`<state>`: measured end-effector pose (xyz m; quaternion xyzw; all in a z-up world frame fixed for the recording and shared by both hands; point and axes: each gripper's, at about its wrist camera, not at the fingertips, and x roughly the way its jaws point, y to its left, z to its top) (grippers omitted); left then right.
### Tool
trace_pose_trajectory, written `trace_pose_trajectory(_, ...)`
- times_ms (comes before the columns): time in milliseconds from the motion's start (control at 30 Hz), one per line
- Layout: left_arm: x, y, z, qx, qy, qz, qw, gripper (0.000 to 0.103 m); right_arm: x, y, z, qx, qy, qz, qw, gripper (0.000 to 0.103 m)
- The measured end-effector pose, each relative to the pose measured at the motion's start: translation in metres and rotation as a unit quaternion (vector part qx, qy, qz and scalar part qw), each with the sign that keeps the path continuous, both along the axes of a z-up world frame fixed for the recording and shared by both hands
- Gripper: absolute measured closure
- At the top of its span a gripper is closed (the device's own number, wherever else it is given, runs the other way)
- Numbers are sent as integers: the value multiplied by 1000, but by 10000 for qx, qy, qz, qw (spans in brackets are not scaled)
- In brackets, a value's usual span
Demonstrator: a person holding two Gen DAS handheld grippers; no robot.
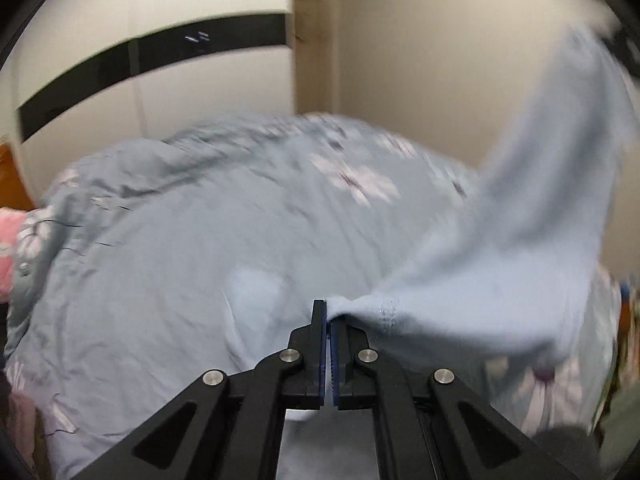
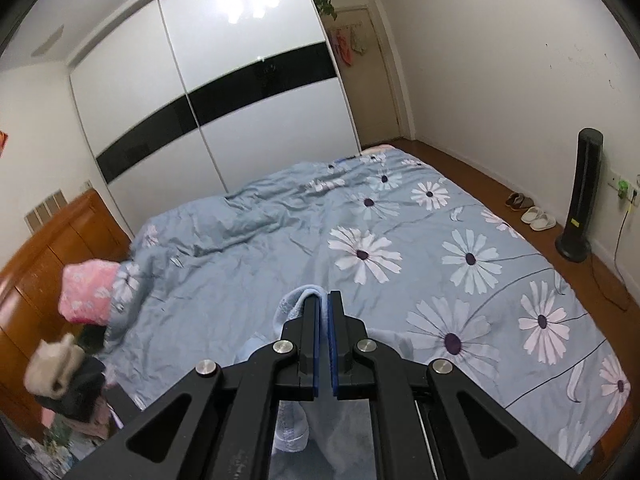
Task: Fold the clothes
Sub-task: 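Lift the shirt by its shoulders with both grippers and shake it out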
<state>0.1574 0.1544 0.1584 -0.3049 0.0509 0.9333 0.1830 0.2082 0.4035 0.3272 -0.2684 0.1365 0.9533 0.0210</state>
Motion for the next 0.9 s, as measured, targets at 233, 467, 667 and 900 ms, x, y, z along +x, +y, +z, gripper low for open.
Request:
trace_pose_trajectory(233,-8,-67,76,350,721,538,9953,102,14,-21,36,39,362,38,9993,100)
trace_pose_trajectory(467,18,-124,158,471,1608,906,9817,102,47,-47,79,297,1024,297,9939,100)
trace_pose_trajectory(667,75,-165,222,499,2427,1000,9636,102,87,-55,101,380,1579,630,9847,100)
trace_pose_trajectory(900,112,-204,292,184,3037,855,9488,102,103,-61,133,474,2079,1135,9704,100)
